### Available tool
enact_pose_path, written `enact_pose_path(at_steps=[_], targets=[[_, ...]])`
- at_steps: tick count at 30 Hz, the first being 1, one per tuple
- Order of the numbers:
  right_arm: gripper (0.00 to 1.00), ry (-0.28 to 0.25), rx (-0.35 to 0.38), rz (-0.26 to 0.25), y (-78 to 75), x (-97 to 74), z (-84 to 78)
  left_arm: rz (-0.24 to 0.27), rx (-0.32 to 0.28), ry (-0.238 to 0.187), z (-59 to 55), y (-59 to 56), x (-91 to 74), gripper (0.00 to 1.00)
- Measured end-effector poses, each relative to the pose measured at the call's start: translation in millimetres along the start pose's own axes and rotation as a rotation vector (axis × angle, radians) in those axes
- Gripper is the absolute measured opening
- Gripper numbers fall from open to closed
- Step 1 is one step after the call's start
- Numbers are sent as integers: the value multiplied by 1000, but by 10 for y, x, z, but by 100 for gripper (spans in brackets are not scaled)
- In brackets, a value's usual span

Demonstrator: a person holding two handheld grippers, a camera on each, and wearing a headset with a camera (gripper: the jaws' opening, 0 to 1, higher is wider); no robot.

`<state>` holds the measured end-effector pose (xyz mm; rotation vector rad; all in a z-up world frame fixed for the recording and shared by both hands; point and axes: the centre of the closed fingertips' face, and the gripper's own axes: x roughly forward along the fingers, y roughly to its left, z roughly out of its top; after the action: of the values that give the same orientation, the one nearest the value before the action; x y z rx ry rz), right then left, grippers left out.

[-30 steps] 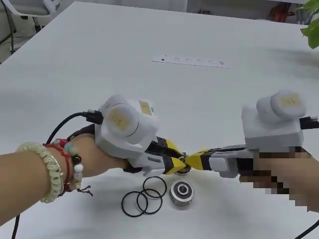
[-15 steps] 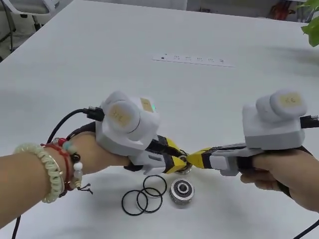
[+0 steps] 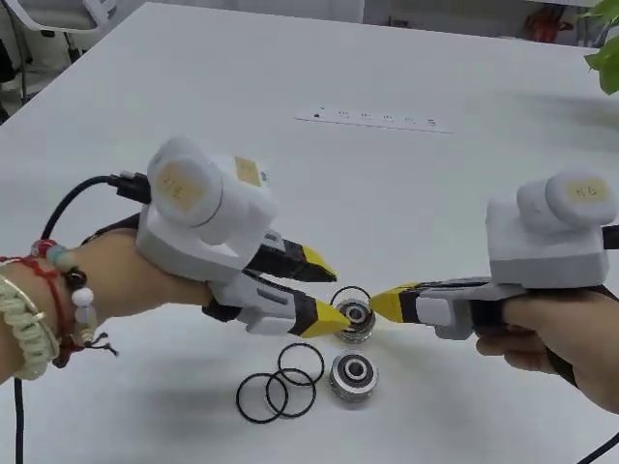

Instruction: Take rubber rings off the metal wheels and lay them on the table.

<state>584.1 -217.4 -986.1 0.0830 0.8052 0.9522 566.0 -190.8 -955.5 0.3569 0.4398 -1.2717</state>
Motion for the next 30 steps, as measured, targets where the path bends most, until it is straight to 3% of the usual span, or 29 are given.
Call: enact_pose_path(at_steps=[5, 11, 16, 20, 25, 30], targets=[[0, -16, 0, 12, 66, -5, 55, 61, 21, 4, -4, 92, -246, 35], [0, -23, -20, 36, 197, 8, 113, 138, 0, -31, 16, 127, -572, 42], [0, -29, -45, 75, 344, 9, 191, 164, -23, -56, -11, 40, -786, 48], [0, -12, -76, 105, 456, 0, 225, 188, -17, -52, -67, -21, -901, 53], [0, 24, -119, 135, 559, 16, 195, 224, -16, -21, -231, -112, -1072, 56], [0, 65, -158, 172, 684, 61, 140, 256, -56, -23, -364, -222, -1185, 59]])
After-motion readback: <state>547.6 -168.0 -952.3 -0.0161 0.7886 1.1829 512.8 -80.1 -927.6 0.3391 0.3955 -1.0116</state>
